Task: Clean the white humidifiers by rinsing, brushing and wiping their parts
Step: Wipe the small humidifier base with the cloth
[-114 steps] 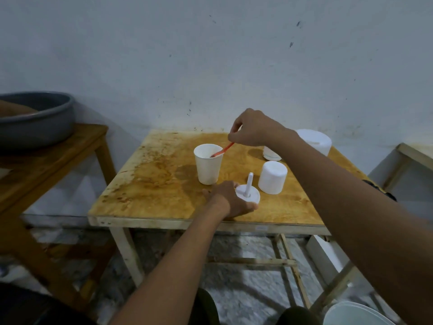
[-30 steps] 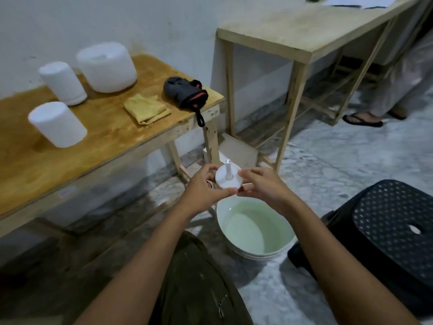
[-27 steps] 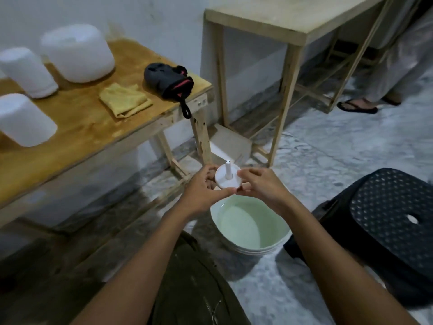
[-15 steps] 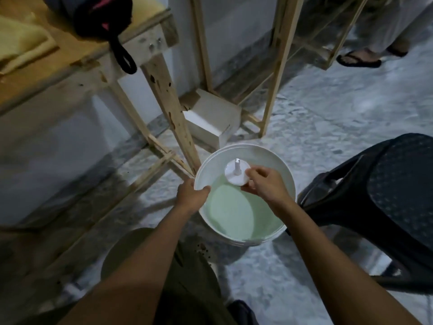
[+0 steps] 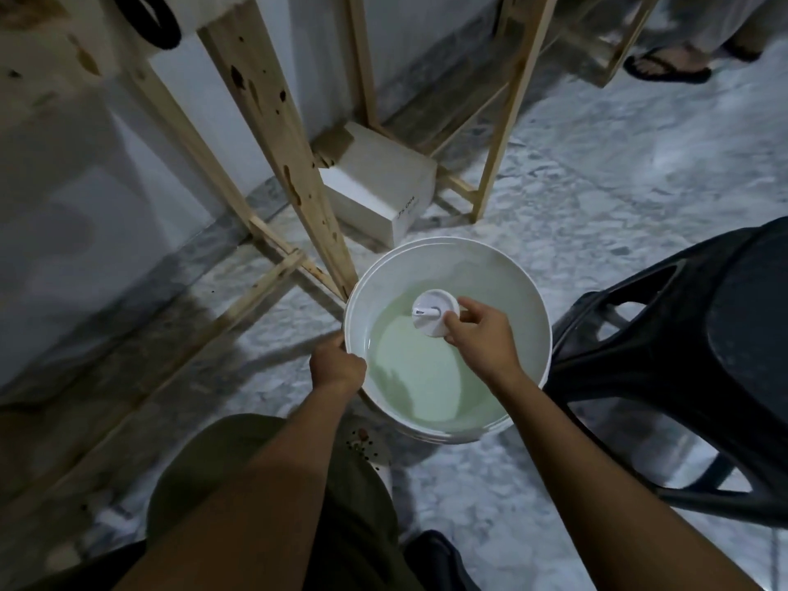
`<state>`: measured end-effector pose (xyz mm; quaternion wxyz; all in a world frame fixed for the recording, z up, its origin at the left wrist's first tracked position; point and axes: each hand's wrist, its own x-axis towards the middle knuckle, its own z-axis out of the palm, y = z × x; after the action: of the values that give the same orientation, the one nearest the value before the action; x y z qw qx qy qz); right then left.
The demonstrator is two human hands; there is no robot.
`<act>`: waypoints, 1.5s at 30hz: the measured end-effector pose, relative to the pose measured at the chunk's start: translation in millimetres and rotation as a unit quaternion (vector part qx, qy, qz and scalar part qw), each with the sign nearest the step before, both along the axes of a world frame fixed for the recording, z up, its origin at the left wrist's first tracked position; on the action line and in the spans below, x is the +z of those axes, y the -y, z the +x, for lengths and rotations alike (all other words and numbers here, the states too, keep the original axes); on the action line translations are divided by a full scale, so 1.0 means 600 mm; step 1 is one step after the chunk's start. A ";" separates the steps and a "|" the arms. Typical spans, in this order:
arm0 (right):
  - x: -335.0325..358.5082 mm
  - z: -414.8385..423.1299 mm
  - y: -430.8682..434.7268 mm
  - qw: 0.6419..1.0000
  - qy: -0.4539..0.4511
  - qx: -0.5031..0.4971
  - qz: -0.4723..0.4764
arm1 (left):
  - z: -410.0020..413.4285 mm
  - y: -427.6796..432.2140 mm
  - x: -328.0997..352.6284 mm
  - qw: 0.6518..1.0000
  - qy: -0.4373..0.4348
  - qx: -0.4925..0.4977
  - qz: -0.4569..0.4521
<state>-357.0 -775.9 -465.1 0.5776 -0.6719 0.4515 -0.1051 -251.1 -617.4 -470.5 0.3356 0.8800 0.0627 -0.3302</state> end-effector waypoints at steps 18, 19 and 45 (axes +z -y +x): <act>-0.013 0.009 -0.010 0.911 0.011 0.144 -0.385 | 0.009 -0.010 -0.032 0.999 -0.005 0.035 -0.037; -0.011 0.009 -0.009 0.907 0.014 0.147 -0.394 | 0.009 -0.010 -0.032 0.999 -0.004 0.037 -0.037; -0.031 -0.015 -0.002 0.872 0.003 0.177 -0.456 | 0.010 -0.010 -0.044 0.998 -0.001 0.043 -0.047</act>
<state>-366.0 -775.0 -483.7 0.2175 -0.9291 0.2247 -0.1975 -245.1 -611.2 -496.9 0.3904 0.8594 0.0851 -0.3190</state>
